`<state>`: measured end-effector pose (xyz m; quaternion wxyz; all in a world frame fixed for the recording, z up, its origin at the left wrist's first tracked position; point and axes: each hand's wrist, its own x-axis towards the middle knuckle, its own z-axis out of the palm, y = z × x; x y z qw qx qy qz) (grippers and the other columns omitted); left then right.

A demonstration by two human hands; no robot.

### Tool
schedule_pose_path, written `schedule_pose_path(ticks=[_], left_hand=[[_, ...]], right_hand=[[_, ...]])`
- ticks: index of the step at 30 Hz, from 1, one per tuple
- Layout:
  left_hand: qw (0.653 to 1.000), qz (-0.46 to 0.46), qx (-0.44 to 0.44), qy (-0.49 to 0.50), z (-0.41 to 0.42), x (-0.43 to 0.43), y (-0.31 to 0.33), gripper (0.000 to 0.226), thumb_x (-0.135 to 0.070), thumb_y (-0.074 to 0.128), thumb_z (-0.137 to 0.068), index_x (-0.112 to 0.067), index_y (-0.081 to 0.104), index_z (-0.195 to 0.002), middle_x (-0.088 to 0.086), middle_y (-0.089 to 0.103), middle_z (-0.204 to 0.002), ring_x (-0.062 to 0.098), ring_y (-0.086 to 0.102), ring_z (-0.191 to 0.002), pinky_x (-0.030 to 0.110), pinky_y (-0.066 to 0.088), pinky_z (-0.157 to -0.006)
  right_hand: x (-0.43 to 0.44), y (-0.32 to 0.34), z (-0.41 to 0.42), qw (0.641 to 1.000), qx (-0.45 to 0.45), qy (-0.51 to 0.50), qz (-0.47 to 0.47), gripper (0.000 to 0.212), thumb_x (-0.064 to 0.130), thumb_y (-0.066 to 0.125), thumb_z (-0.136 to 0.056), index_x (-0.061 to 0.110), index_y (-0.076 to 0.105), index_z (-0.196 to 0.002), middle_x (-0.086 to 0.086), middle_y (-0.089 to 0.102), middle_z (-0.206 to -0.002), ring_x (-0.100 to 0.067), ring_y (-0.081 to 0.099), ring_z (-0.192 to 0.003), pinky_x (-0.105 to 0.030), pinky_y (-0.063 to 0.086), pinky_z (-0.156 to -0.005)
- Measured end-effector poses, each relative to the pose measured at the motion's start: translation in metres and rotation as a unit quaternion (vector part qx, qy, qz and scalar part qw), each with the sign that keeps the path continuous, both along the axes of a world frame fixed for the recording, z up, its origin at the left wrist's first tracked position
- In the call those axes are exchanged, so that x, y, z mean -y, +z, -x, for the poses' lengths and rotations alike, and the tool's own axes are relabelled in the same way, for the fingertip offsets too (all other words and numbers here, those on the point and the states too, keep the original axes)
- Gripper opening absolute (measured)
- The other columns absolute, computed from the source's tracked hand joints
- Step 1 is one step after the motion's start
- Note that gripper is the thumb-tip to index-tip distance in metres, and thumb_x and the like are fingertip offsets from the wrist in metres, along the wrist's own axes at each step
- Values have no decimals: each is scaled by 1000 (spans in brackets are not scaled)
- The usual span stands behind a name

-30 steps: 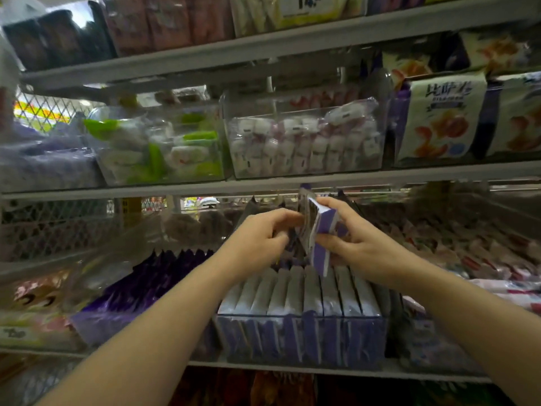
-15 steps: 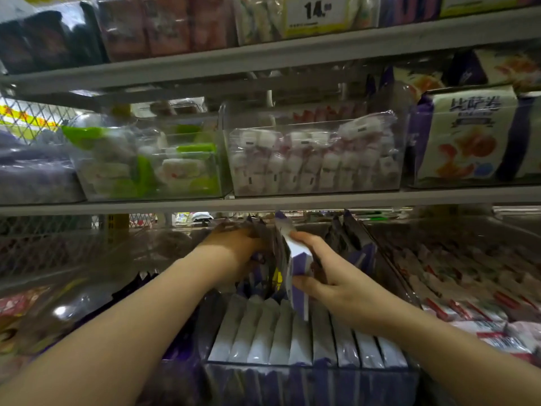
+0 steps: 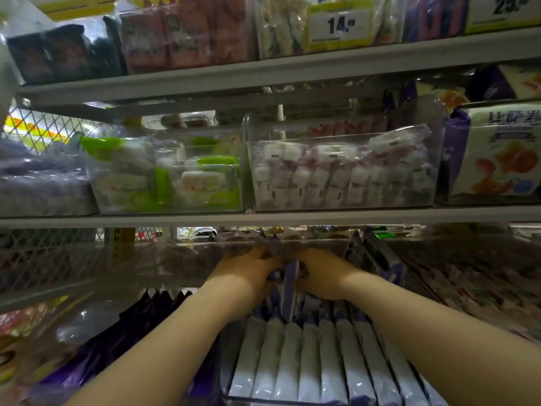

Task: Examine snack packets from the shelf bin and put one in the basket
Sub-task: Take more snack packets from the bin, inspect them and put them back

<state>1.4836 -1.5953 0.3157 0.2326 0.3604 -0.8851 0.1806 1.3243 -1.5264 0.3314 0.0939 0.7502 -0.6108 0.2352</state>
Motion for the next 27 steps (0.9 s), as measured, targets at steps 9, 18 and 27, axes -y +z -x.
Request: schedule_pose_path(ticks=[9, 18, 27], left_hand=[[1000, -5, -7, 2, -3, -8, 0, 41, -33, 51, -97, -42, 46, -136, -5, 37, -146, 27, 47, -127, 36, 42, -99], [998, -32, -45, -8, -5, -8, -2, 37, -32, 56, -94, -40, 51, -129, -6, 37, -147, 25, 47, -126, 33, 42, -96], [999, -31, -37, 1, -5, -10, 0, 42, -32, 56, -95, -39, 47, -136, -8, 37, -148, 23, 44, -130, 37, 40, -103]], right_hand=[[12, 0, -10, 993, -97, -56, 33, 38, 5, 51, -92, 13, 53, -130, -14, 61, -125, -31, 61, -110, -42, 51, -93], [8, -25, -9, 976, -187, -78, 81, 29, 7, 50, -93, 16, 61, -117, -10, 66, -117, -33, 63, -109, -44, 53, -87], [0, -16, 5, 982, -157, 9, -104, 25, 15, 54, -95, 13, 69, -115, -3, 68, -119, -20, 61, -110, -21, 43, -89]])
